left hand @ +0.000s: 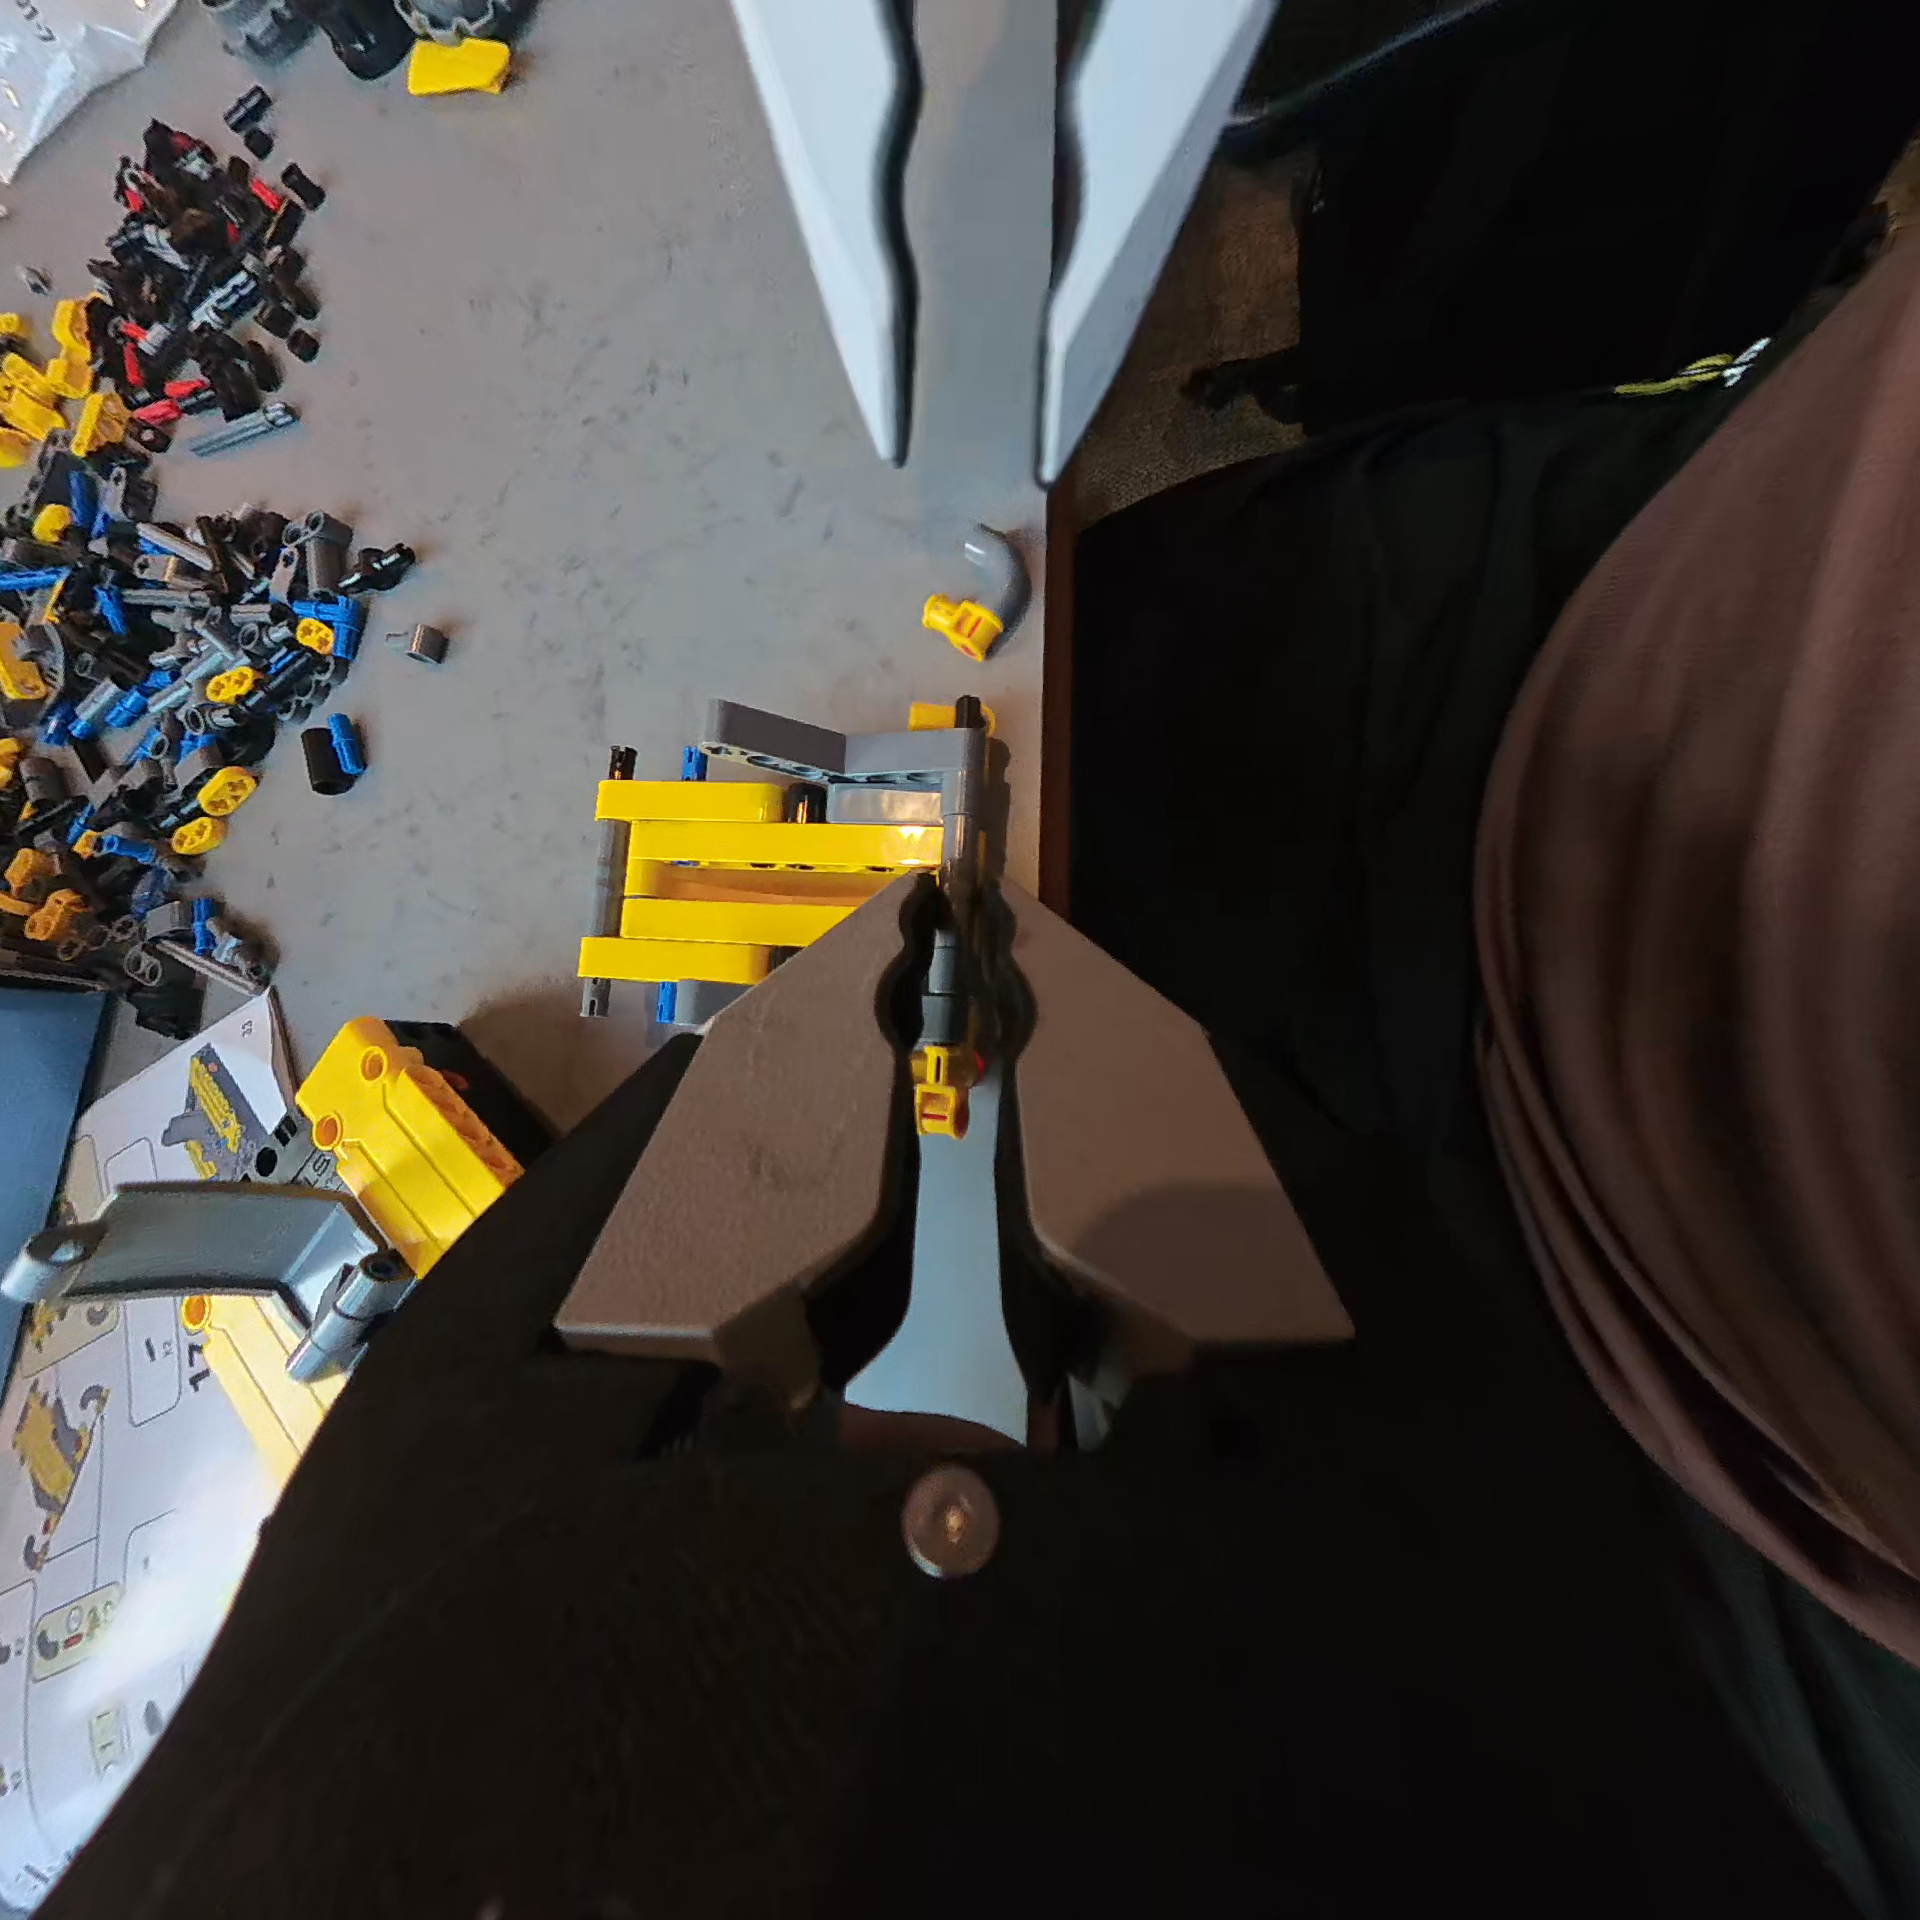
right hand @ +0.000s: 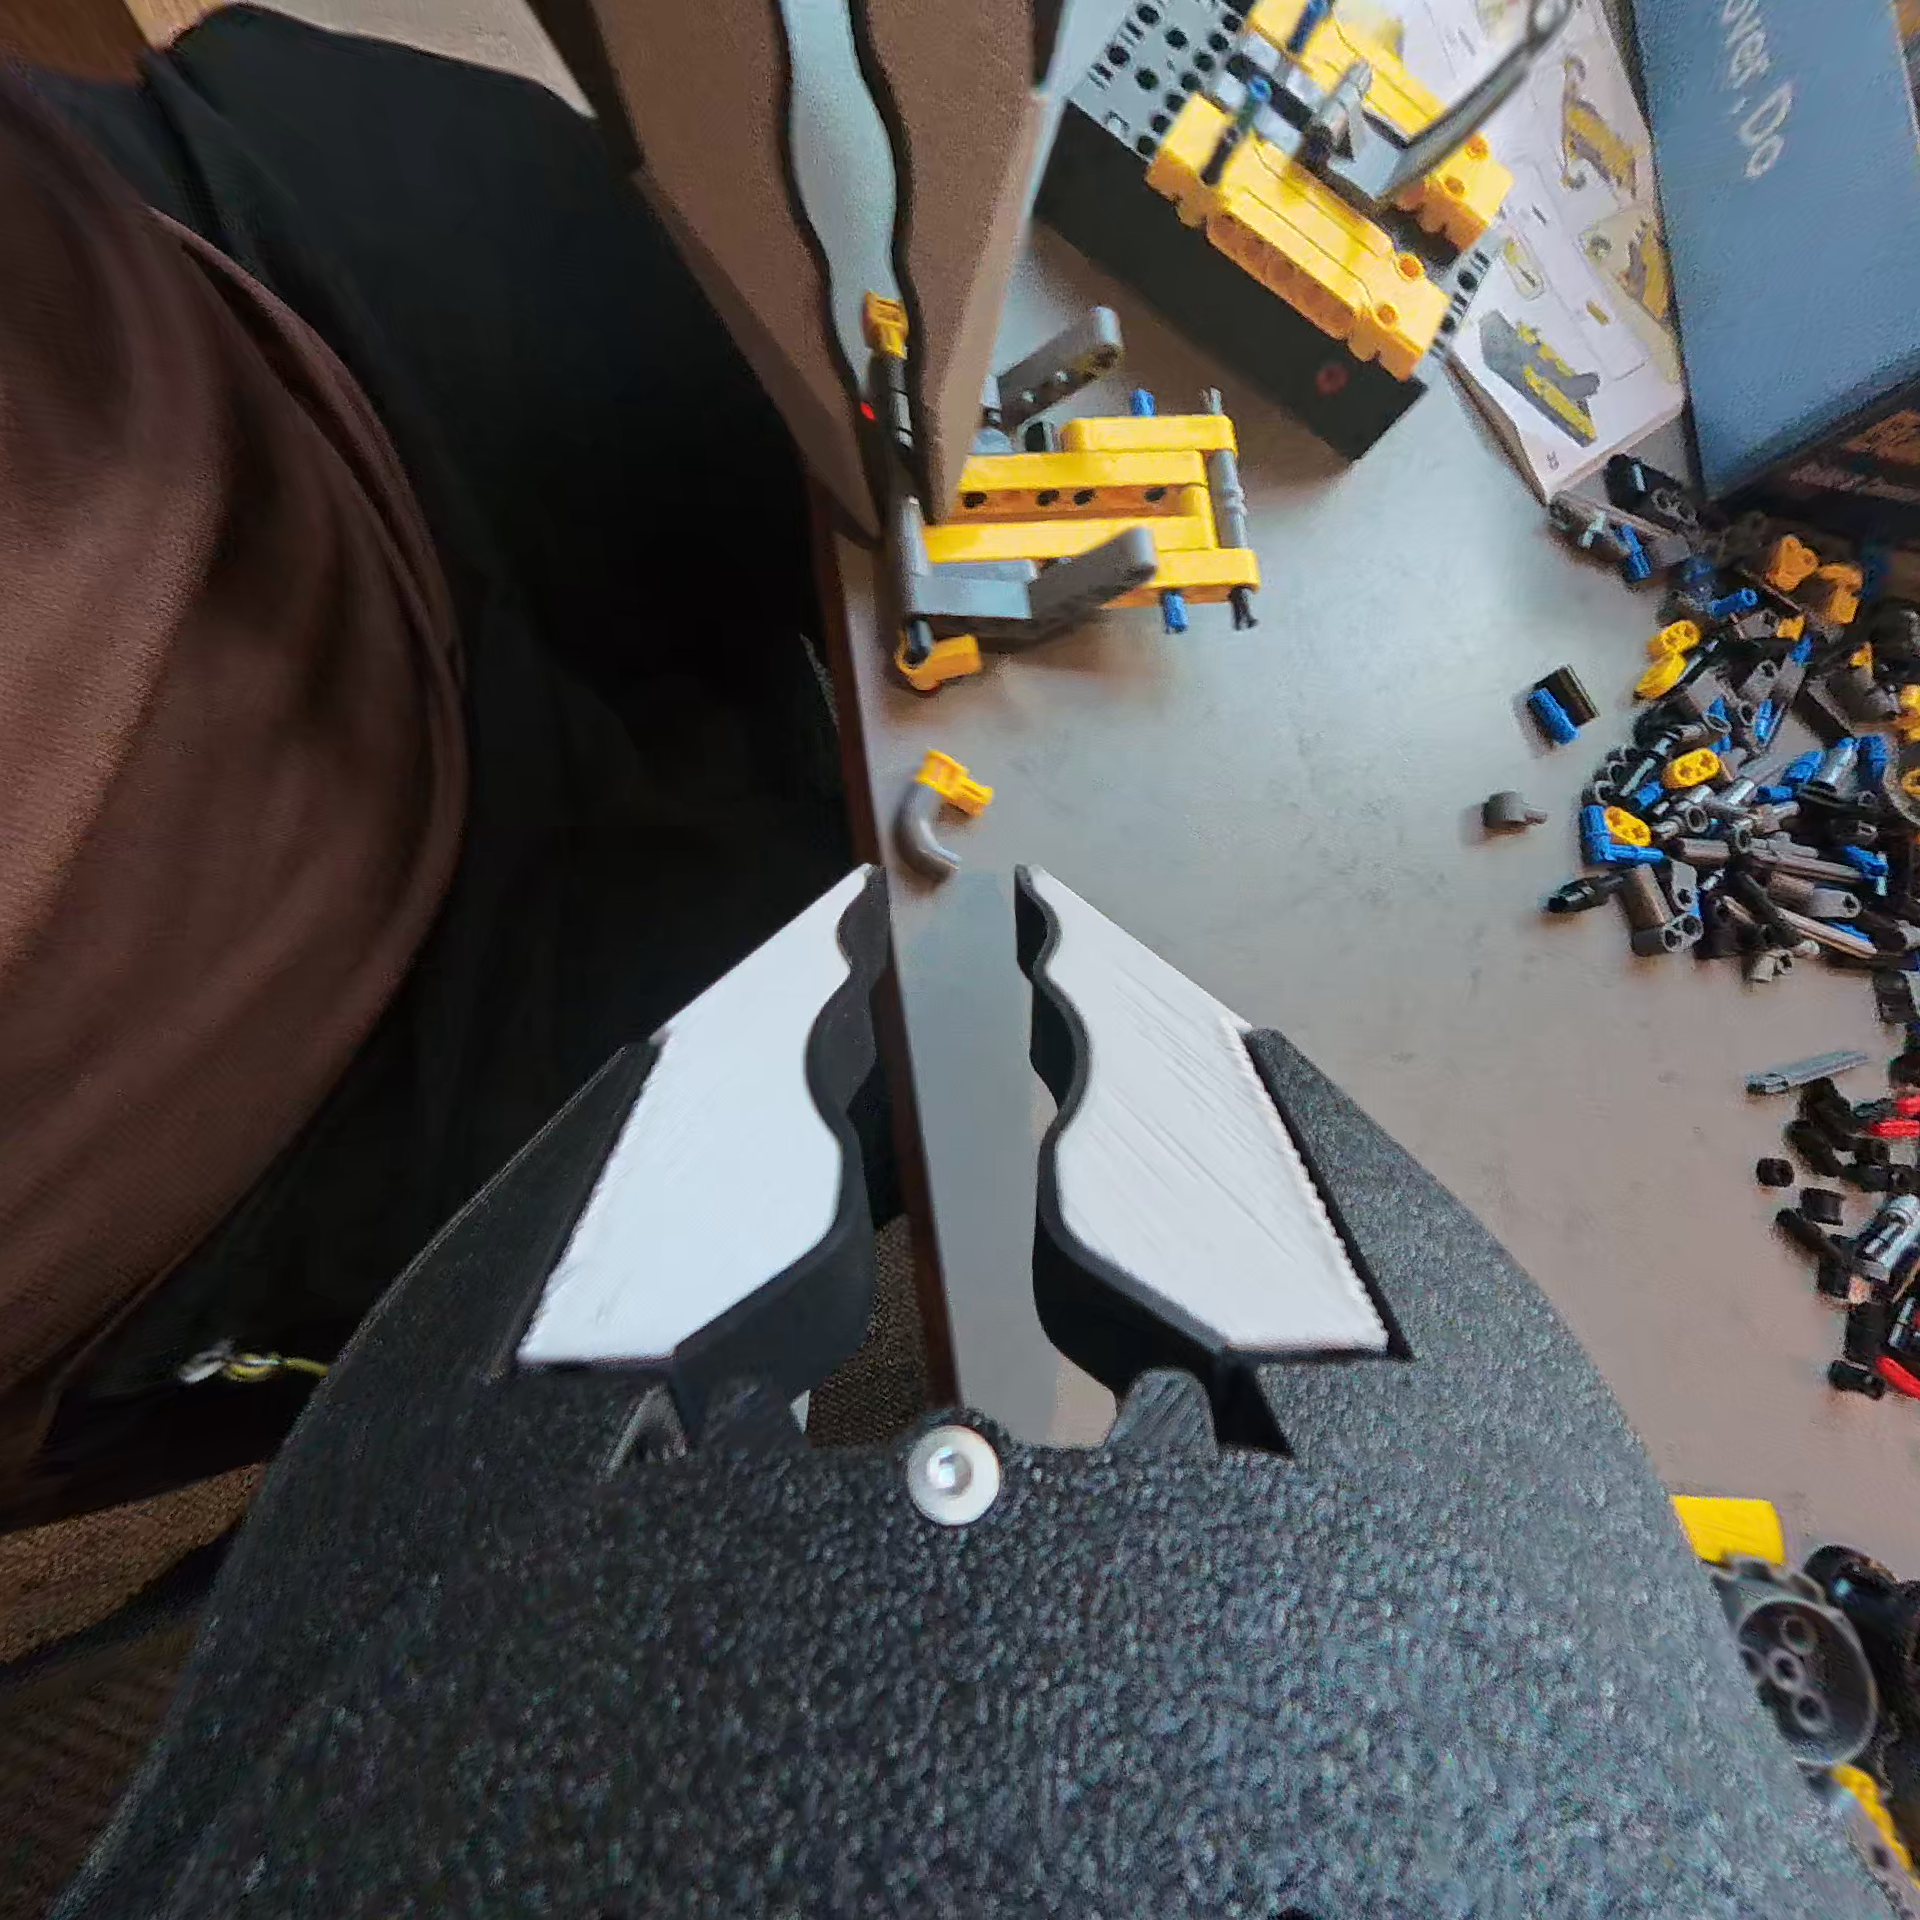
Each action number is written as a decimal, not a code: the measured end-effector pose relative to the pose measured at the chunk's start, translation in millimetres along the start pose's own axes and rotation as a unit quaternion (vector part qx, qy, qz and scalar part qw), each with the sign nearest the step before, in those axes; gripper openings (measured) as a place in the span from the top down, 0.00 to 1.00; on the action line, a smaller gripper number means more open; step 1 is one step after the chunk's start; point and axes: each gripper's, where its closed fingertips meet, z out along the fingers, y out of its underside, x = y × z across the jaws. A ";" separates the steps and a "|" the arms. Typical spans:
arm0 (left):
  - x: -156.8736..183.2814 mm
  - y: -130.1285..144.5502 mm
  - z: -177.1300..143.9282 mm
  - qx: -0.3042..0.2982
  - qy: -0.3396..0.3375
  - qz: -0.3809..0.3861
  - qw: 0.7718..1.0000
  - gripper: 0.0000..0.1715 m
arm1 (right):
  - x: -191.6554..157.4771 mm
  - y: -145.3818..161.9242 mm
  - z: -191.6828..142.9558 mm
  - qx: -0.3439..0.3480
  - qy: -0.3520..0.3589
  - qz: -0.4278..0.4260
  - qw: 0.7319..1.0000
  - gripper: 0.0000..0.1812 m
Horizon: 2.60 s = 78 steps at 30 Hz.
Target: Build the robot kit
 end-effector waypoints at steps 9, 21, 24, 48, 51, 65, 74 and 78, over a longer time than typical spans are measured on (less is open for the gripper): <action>3.1 -13.8 -13.8 0.013 -0.049 0.028 0.998 0.82 | -14.2 -3.4 20.6 -0.029 0.091 -0.050 0.994 0.81; 3.2 -0.1 4.3 -0.029 -0.198 0.138 0.970 0.85 | -15.4 -29.1 17.8 0.013 0.119 -0.099 0.988 0.81; 4.8 -1.1 -0.3 -0.007 -0.187 0.107 0.976 0.90 | -19.4 -41.7 27.3 0.012 0.113 -0.160 0.980 0.77; -1.7 2.1 -28.7 -0.031 -0.310 0.151 0.938 0.92 | -30.1 -88.8 34.0 0.069 0.068 -0.129 0.987 0.89; -4.0 3.6 -36.4 0.003 -0.292 0.120 0.949 0.92 | -20.5 -74.4 15.0 0.086 0.061 -0.038 0.994 0.89; -3.5 -11.4 -66.2 0.156 -0.283 -0.005 0.946 0.92 | -5.6 -2.2 23.1 -0.058 0.152 -0.050 0.985 0.76; 1.1 -11.6 -66.2 0.175 -0.269 -0.026 0.947 0.92 | -3.8 0.4 30.8 -0.084 0.174 -0.088 0.977 0.82; 2.3 -7.8 -62.8 0.177 -0.260 -0.039 0.948 0.92 | -4.7 -0.4 29.4 -0.091 0.195 -0.116 0.970 0.82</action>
